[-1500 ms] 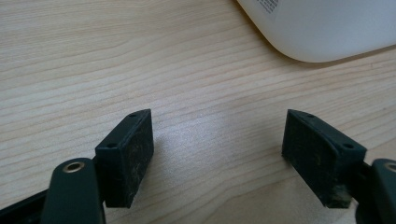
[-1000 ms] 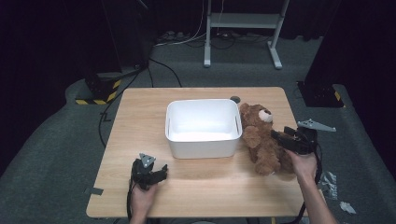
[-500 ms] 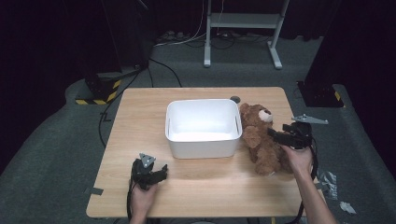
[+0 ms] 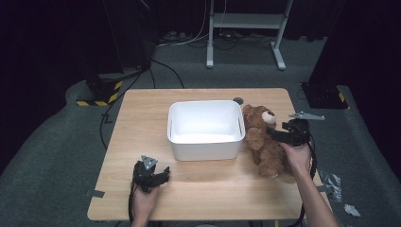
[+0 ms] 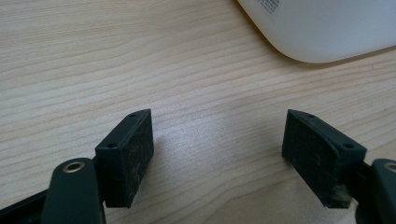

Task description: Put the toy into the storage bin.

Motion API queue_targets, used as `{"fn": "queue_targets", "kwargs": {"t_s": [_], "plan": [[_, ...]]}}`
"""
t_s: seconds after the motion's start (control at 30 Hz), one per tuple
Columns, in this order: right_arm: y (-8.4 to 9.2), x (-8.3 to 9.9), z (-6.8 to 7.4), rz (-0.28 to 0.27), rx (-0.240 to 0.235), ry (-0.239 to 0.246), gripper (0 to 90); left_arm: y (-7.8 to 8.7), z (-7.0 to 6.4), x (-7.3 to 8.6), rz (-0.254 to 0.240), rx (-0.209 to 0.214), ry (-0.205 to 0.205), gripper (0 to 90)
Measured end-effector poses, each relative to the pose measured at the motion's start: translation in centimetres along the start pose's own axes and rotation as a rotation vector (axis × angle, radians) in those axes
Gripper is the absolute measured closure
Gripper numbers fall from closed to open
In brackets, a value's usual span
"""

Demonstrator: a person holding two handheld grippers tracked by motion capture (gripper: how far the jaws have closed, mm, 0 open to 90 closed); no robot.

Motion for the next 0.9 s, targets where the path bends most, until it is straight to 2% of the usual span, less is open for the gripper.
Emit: {"fn": "queue_targets", "kwargs": {"t_s": [0.07, 0.17, 0.3, 0.57, 0.9], "plan": [[-0.1, -0.2, 0.1, -0.012, 0.000, -0.016, 21.5, 0.0, 0.0, 0.0, 0.000, 0.001, -0.001, 24.9], [-0.4, -0.2, 0.0, -0.014, -0.006, -0.014, 20.0, 0.0, 0.0, 0.0, -0.001, 0.000, 0.001, 25.0], [-1.3, -0.1, 0.1, 0.027, -0.013, -0.019, 18.6, 0.0, 0.0, 0.0, 0.000, -0.001, 0.001, 25.0], [-2.1, -0.8, 0.2, 0.043, -0.010, -0.016, 18.3, 0.0, 0.0, 0.0, -0.001, 0.000, 0.000, 25.0], [-3.4, -2.1, 1.3, 0.068, -0.009, 0.003, 18.4, 0.0, 0.0, 0.0, 0.001, 0.000, -0.001, 24.9]]}}
Point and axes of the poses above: each handheld gripper's, and its own axes: y roughly backward along the jaws, x roughly out of its underside, z roughly to its left, the point moved 1 cm from there along -y, roughly forward along the jaws, and after that the axes turned 10 degrees about x, right-handed, at the moved point
